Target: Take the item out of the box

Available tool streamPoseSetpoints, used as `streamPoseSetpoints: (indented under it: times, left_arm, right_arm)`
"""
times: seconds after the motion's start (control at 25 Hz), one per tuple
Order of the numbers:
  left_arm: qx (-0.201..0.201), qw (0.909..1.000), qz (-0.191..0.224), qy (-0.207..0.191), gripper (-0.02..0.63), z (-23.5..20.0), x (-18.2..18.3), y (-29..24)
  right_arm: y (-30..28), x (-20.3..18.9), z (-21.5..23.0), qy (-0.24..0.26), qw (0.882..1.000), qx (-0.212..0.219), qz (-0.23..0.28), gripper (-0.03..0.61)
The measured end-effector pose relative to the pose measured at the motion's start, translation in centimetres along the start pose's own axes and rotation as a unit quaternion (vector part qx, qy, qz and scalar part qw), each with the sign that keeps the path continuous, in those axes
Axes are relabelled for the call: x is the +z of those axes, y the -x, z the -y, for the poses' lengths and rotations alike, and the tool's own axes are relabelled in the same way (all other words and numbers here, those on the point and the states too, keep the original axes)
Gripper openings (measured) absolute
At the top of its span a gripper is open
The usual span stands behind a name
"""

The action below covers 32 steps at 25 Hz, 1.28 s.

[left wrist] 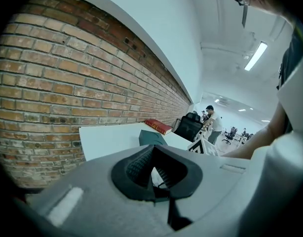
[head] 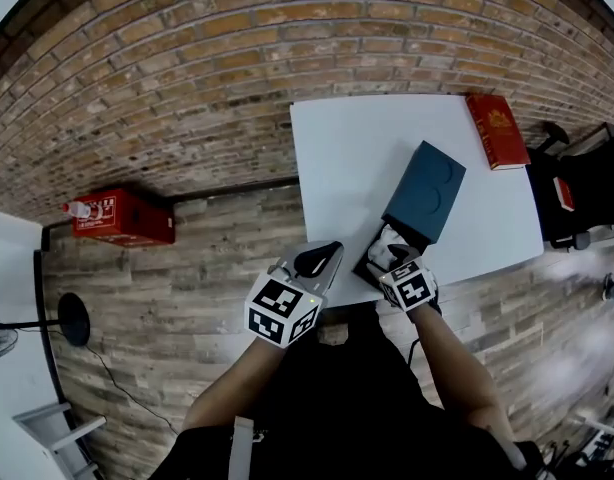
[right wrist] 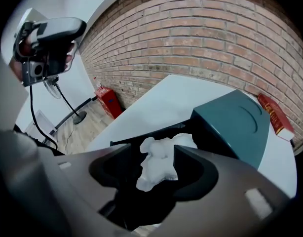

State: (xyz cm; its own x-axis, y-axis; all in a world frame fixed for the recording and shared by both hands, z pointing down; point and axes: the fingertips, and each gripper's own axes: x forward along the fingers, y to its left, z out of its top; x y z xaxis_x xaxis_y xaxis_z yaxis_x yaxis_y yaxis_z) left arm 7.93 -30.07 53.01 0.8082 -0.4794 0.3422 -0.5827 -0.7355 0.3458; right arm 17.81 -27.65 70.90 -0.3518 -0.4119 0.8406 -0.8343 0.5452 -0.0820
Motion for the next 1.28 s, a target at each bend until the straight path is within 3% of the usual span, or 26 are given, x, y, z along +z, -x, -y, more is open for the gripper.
streamPoseSetpoints:
  times: [0.24, 0.48, 0.72, 0.96, 1.28]
  left_arm:
    - [0.008, 1.0000, 0.000, 0.001, 0.003, -0.4, 0.1, 0.7]
    - [0.026, 0.9996, 0.005, 0.014, 0.003, -1.4, -0.1, 1.6]
    - [0.038, 0.9989, 0.010, 0.026, 0.003, -2.2, -0.3, 2.5]
    - [0.048, 0.9982, 0.018, 0.031, 0.003, -3.0, 0.3, 3.0]
    - [0.046, 0.9979, 0.023, 0.039, 0.003, -3.6, 0.6, 3.4]
  right_arm:
    - [-1.4, -0.1, 0.3, 0.016, 1.000, -0.006, -0.020, 0.307]
    - [-2.8, -0.7, 0.3, 0.044, 0.998, -0.012, -0.041, 0.308]
    - [-3.5, -0.6, 0.3, 0.052, 0.997, -0.017, -0.059, 0.285]
    - [-4.3, -1.2, 0.5, 0.094, 0.994, -0.013, -0.061, 0.260]
    - [-3.9, -0.9, 1.2, 0.098, 0.993, -0.004, -0.066, 0.202]
